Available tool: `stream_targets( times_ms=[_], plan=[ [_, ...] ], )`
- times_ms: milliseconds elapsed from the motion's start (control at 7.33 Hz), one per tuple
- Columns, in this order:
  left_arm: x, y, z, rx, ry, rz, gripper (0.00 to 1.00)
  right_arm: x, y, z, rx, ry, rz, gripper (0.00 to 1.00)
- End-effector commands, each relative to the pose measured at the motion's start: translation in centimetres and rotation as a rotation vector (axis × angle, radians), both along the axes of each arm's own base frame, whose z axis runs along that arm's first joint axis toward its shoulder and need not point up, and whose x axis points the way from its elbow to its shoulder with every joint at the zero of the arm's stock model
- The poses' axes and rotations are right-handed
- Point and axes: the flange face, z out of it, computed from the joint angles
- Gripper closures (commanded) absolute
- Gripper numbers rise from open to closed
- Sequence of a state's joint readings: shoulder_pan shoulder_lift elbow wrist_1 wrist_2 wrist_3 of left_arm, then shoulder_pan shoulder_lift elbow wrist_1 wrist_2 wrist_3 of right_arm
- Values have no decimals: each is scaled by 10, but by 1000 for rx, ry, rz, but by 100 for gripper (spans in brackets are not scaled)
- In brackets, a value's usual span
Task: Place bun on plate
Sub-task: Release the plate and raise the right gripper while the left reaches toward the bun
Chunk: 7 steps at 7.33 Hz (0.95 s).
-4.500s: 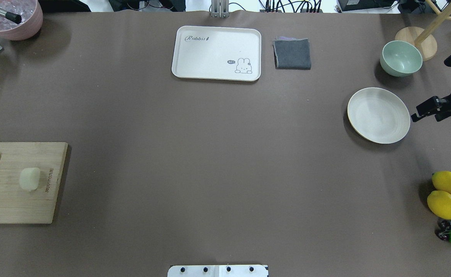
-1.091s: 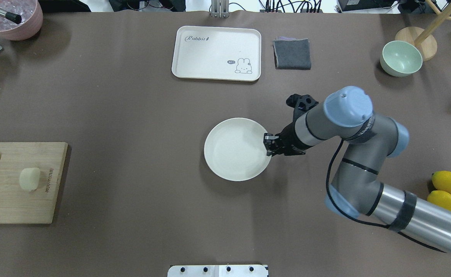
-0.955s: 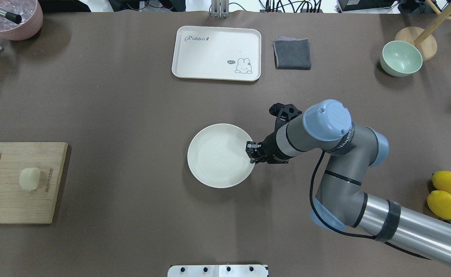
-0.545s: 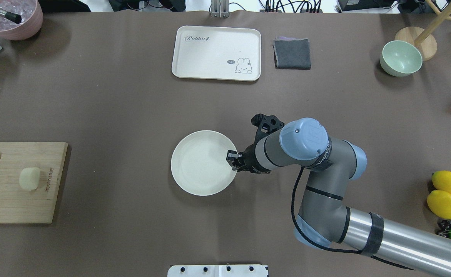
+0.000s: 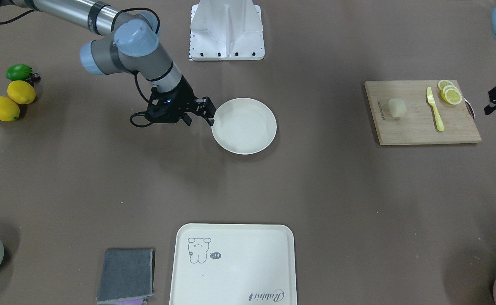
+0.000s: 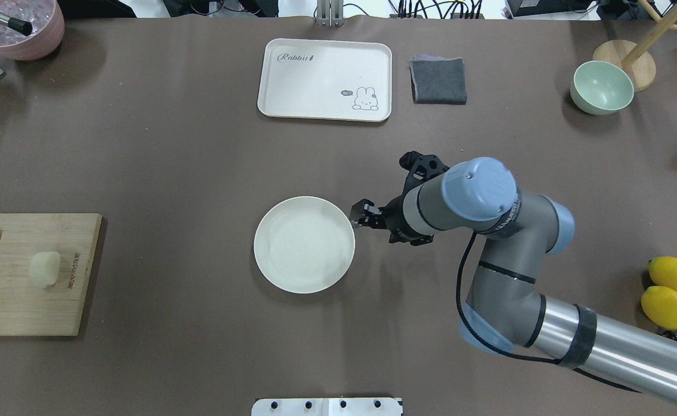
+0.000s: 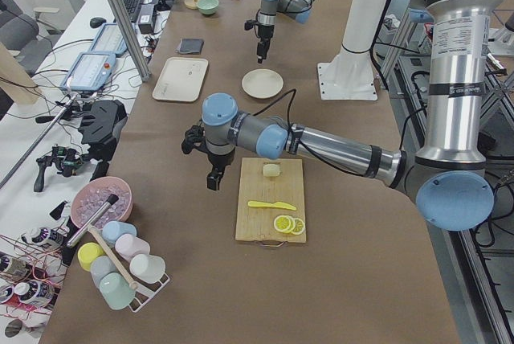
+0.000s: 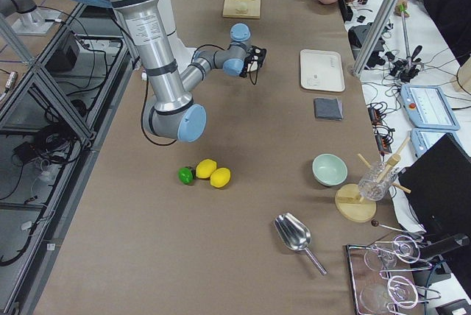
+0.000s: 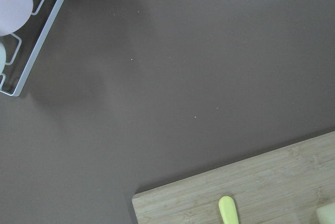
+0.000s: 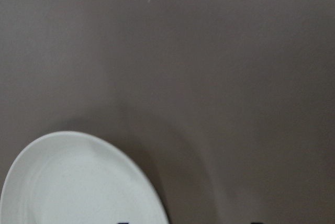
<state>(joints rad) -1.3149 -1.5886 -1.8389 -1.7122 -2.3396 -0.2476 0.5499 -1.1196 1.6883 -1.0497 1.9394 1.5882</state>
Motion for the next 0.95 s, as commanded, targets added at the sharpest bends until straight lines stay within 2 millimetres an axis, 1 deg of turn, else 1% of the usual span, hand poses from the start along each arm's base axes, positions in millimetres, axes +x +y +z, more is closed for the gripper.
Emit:
stream_targets(
  times_ms=[0, 136, 273, 409, 545, 682, 818],
  plan=[
    [78, 1, -33, -91, 72, -55, 2, 102, -47, 54, 80, 49, -44, 0],
    [104, 9, -32, -162, 57, -89, 2, 136, -55, 87, 108, 84, -70, 0],
    [123, 21, -21, -207, 29, -94, 2, 162, -60, 112, 126, 111, -88, 0],
    [129, 34, -9, -246, 35, -110, 2, 184, -63, 131, 139, 127, -105, 0],
    [147, 62, 10, -307, 47, -114, 2, 193, -64, 138, 135, 132, -101, 0],
    [164, 76, 17, -306, 46, -77, 2, 193, -64, 136, 138, 131, -100, 0],
    [178, 85, 26, -280, -7, -86, 2, 193, -64, 136, 138, 131, -100, 0]
  ],
)
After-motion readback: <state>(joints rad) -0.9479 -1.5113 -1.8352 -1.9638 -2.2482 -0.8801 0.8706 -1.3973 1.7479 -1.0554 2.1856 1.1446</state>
